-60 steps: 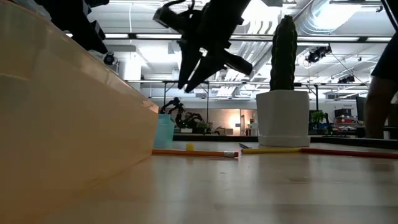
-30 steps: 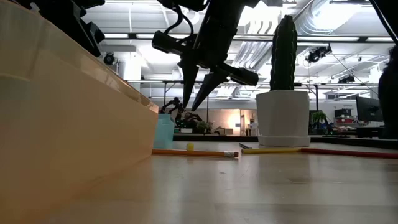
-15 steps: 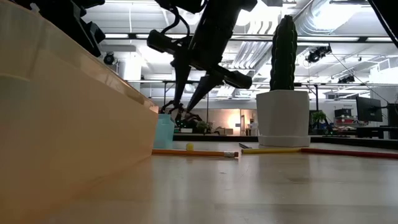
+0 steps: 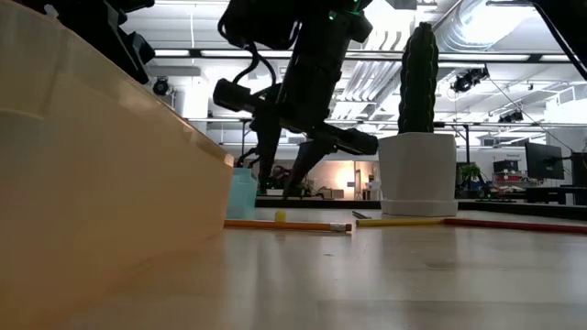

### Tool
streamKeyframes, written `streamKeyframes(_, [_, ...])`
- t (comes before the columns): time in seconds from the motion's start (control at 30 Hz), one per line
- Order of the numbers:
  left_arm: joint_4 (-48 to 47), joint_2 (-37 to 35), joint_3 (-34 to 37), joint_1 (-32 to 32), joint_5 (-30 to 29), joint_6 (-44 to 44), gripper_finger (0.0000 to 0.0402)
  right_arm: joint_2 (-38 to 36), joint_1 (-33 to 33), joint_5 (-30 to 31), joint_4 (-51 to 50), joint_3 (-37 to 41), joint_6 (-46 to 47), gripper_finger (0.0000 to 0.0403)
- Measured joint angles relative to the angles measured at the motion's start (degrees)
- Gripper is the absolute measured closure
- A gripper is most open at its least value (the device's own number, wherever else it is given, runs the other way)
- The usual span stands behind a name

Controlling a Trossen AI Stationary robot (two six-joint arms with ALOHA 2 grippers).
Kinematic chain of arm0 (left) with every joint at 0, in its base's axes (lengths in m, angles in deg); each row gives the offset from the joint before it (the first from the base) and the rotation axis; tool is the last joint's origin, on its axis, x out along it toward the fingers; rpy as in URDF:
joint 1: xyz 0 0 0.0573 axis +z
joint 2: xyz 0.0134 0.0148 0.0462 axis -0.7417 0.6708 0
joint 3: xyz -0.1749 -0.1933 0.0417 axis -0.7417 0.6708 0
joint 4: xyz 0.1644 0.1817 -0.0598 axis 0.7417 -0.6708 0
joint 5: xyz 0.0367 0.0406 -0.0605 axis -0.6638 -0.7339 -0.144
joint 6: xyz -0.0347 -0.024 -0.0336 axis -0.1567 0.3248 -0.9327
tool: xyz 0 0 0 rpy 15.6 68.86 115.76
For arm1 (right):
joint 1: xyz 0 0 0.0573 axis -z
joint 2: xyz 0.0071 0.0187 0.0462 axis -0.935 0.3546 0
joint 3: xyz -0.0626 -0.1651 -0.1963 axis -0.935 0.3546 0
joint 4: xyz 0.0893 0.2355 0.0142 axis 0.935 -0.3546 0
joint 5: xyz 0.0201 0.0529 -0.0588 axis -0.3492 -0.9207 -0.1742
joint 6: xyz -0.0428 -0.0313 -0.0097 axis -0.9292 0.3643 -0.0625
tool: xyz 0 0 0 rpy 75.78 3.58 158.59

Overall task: Sort pens & pencils
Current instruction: Put the yellow pen into the green bin

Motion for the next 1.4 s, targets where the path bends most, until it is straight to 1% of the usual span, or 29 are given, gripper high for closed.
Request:
streamKeyframes(0.3, [-0.02, 0.0, 0.0, 0.02, 0.0, 0.76, 0.0283, 0.03, 0.41, -0.66, -3.05, 0.0, -0.63, 0.0295])
streamKeyframes(0.93, [0.01, 0.02, 0.0, 0.01, 0.0, 1.05, 0.0283, 1.33, 0.87, -1.42, -1.6, 0.02, -2.01, 0.0295])
streamKeyframes(1.07, [0.0, 0.02, 0.0, 0.01, 0.0, 1.05, 0.0283, 1.98, 1.14, -2.76, -1.7, 0.02, -2.01, 0.0295])
streamKeyframes(1.4, [-0.07, 0.02, 0.0, 0.02, 0.0, 1.05, 0.0283, 2.61, 1.35, -3.76, -6.37, 0.02, -3.04, 0.0295])
